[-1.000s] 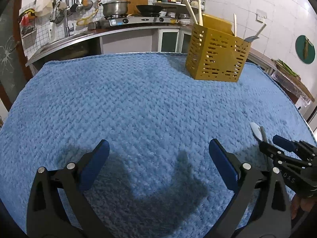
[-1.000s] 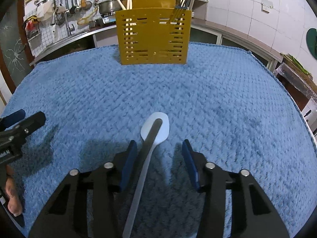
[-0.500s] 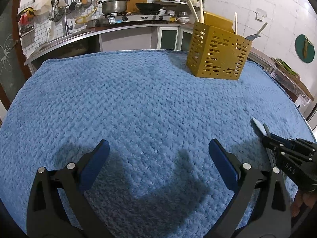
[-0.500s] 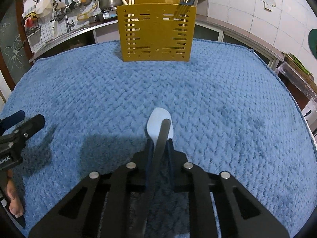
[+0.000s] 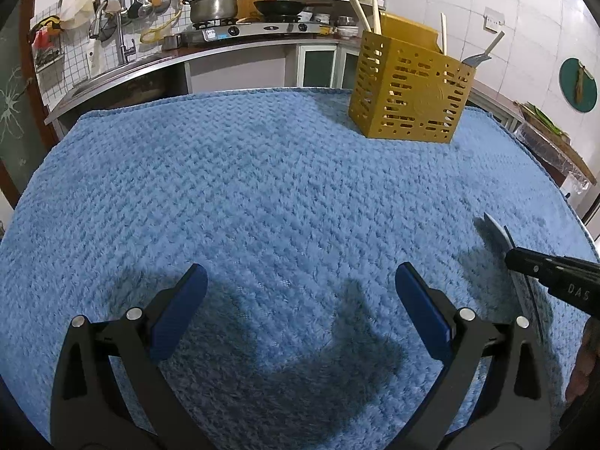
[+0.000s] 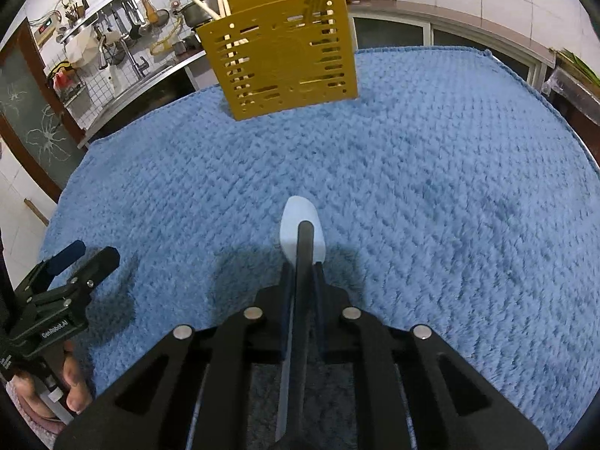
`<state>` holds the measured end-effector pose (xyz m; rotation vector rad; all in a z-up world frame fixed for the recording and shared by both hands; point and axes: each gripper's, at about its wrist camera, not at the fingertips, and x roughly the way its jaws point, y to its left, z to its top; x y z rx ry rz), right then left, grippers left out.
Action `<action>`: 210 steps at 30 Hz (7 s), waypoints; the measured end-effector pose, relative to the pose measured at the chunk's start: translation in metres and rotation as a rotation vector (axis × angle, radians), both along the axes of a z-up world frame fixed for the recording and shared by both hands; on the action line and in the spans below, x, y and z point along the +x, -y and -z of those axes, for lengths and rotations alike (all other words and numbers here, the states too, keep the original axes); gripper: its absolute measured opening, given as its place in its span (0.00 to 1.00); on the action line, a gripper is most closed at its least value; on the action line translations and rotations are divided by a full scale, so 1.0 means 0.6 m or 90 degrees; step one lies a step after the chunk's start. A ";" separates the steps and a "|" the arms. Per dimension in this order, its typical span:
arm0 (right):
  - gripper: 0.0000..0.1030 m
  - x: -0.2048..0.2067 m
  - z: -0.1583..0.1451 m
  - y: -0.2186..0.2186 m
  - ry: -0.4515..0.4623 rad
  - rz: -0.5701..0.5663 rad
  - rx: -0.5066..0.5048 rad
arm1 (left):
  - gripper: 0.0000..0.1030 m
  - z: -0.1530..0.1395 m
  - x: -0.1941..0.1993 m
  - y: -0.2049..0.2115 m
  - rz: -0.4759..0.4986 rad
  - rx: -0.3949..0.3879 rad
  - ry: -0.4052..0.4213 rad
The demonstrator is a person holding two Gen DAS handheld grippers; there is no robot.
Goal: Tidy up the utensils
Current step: 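Close the left tool on the white spoon handle and lift it, then carry the white spoon up over the yellow holder with the left tool, then lower the spoon into the yellow holder and open the left tool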
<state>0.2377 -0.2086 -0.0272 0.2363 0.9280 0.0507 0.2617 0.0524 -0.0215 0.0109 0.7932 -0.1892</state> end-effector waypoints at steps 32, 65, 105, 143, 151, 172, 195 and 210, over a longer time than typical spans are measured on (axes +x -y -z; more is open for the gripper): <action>0.05 0.037 -0.003 0.204 -0.034 0.051 -0.025 | 0.93 -0.029 0.010 0.210 0.099 -0.048 -0.065; 0.03 -0.005 -0.042 0.242 0.032 0.065 -0.022 | 0.08 -0.025 0.029 0.289 0.128 -0.044 -0.131; 0.03 0.124 -0.113 0.140 0.155 0.006 -0.027 | 0.00 -0.047 0.165 0.084 -0.007 -0.073 -0.158; 0.03 0.137 -0.110 0.170 0.157 0.016 -0.014 | 0.03 -0.084 0.195 0.160 -0.020 -0.016 -0.118; 0.03 0.139 -0.194 0.144 0.236 -0.002 -0.006 | 0.04 -0.226 0.145 0.175 0.052 -0.033 0.135; 0.03 0.245 -0.368 0.115 0.558 -0.040 0.013 | 0.04 -0.327 0.279 0.228 0.034 -0.050 0.421; 0.03 0.304 -0.206 0.116 0.482 -0.043 -0.029 | 0.04 -0.191 0.335 0.232 0.036 -0.025 0.351; 0.11 0.293 -0.197 0.118 0.359 -0.059 -0.029 | 0.58 -0.223 0.254 0.183 0.014 -0.034 0.312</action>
